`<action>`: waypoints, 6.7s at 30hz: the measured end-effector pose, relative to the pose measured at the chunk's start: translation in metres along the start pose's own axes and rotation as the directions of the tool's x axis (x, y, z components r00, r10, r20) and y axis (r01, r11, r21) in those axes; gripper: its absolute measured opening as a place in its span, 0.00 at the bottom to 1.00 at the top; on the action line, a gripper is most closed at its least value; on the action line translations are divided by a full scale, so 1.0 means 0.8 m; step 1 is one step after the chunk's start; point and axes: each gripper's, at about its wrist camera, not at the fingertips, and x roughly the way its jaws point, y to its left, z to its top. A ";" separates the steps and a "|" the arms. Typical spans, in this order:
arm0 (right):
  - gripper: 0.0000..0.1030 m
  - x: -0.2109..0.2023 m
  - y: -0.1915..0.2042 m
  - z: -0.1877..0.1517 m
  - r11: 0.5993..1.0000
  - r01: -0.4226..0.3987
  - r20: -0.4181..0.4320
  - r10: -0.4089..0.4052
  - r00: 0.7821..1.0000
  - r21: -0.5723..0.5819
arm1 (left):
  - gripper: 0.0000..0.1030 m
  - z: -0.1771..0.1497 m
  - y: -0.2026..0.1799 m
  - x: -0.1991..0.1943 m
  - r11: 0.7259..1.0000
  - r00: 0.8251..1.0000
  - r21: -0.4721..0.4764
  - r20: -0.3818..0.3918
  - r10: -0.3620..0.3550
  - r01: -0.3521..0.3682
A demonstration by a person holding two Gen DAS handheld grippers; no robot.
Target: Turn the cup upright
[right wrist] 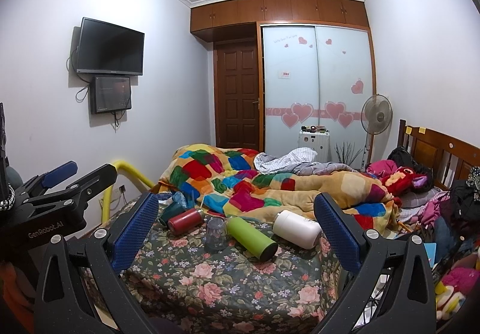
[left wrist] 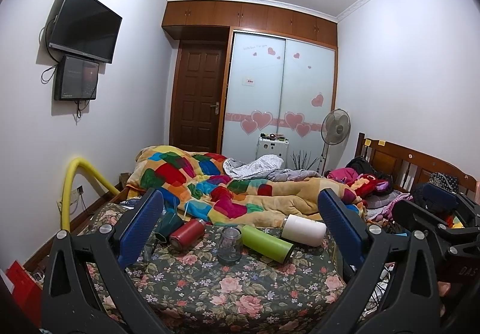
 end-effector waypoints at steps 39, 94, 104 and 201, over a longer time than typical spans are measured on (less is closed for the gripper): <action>1.00 0.001 -0.010 0.001 1.000 0.007 -0.011 -0.007 1.000 0.002 | 1.00 -0.004 0.002 0.003 1.000 1.000 -0.001 -0.010 -0.007 0.007; 0.68 0.476 -0.058 -0.169 0.925 -0.365 -0.825 0.127 0.550 -0.101 | 1.00 -0.199 0.059 0.342 0.995 0.819 -0.039 -0.571 0.049 -0.087; 0.63 0.491 -0.054 -0.174 0.919 -0.377 -0.859 0.103 0.502 -0.111 | 1.00 -0.191 0.051 0.334 0.997 0.831 -0.010 -0.553 0.061 -0.080; 0.65 0.263 -0.057 -0.151 0.960 -0.273 -0.636 0.173 0.752 -0.062 | 0.89 -0.246 0.034 0.332 0.964 0.630 -0.221 -0.772 -0.080 -0.149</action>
